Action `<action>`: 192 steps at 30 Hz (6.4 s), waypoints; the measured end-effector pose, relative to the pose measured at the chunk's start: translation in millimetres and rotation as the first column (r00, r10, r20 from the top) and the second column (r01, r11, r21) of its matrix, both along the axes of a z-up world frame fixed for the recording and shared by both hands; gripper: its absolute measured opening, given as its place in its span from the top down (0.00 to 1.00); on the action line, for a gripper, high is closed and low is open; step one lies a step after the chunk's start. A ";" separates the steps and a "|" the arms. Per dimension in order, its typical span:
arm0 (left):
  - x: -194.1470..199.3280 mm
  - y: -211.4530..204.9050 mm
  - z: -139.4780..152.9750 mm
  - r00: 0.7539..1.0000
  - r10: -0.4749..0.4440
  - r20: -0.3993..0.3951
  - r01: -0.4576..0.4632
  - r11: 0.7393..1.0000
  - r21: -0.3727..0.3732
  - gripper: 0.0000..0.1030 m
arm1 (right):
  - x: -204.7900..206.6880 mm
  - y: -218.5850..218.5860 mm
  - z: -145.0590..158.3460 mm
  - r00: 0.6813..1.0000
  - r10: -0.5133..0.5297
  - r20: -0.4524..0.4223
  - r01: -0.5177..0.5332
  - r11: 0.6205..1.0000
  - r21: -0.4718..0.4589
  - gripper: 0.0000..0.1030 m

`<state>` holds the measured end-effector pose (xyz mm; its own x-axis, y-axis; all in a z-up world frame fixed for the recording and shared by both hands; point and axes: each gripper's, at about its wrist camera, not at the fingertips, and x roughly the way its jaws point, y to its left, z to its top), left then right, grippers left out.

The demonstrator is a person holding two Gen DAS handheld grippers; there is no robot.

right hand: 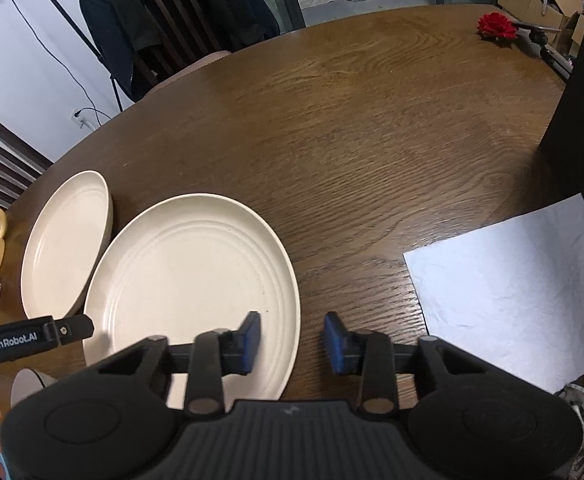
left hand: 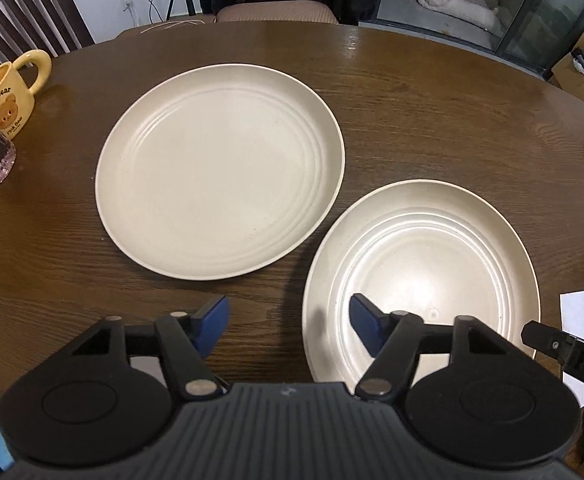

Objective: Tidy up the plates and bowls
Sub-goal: 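Close the left gripper on a cream plate rim while the right gripper closes on another plate rim, then lift both held cream plates off the table, then carry both held cream plates back toward the blue bowl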

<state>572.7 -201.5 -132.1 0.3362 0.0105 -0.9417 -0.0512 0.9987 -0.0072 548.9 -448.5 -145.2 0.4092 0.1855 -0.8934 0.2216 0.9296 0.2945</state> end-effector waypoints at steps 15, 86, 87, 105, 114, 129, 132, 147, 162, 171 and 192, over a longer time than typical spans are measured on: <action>9.0 3.8 -13.3 0.999 0.001 -0.041 -0.002 1.000 -0.015 0.62 | 11.5 -4.3 -13.9 1.000 -0.009 -0.001 0.009 0.999 0.047 0.87; 6.0 -22.3 -8.4 0.998 -0.057 0.004 0.057 0.998 0.019 0.90 | 1.4 -2.6 -8.7 0.999 -0.020 0.036 0.019 0.999 0.026 0.94; 5.9 -22.4 -8.0 0.998 -0.058 0.006 0.058 0.998 0.020 0.90 | 1.2 -2.6 -7.8 0.999 -0.020 0.040 0.019 0.999 0.026 0.94; 1.6 -23.0 -2.7 0.998 -0.065 0.023 0.065 0.998 0.015 0.90 | -6.5 -0.2 0.8 0.998 -0.023 0.063 0.023 1.000 0.011 0.94; -5.8 -20.5 12.6 0.997 -0.067 0.049 0.067 0.998 0.002 0.90 | -12.9 -1.4 17.4 0.995 -0.023 0.094 0.023 1.000 -0.001 0.94; -19.7 -16.2 36.5 0.995 -0.061 0.085 0.061 0.998 0.001 0.90 | -25.1 3.8 44.0 0.991 -0.012 0.137 0.013 1.000 -0.009 0.94; -23.9 -13.7 41.0 0.994 -0.060 0.092 0.060 0.998 0.000 0.90 | -28.7 5.8 49.3 0.989 -0.009 0.146 0.010 1.000 -0.011 0.94; -48.0 6.8 64.4 0.992 -0.031 0.122 0.032 0.999 -0.003 0.90 | -46.8 25.5 75.5 0.982 0.026 0.187 -0.024 1.000 -0.017 0.94; -80.7 38.5 83.8 0.989 0.009 0.150 -0.008 1.000 -0.007 0.91 | -65.6 53.8 94.3 0.974 0.076 0.212 -0.073 0.997 -0.020 0.94; -98.6 59.5 94.2 0.985 0.041 0.165 -0.040 0.999 -0.011 0.91 | -76.0 77.3 105.0 0.968 0.108 0.227 -0.105 0.994 -0.023 0.94; -144.4 113.5 113.6 0.975 0.112 0.194 -0.110 0.994 -0.022 0.91 | -103.3 132.1 127.7 0.950 0.181 0.256 -0.177 0.983 -0.038 0.94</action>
<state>428.2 -88.0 -18.5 0.5105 0.0477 -0.8586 -0.1585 0.9866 -0.0394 445.6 -316.4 -17.5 0.5866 0.2647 -0.7654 -0.0302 0.9516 0.3060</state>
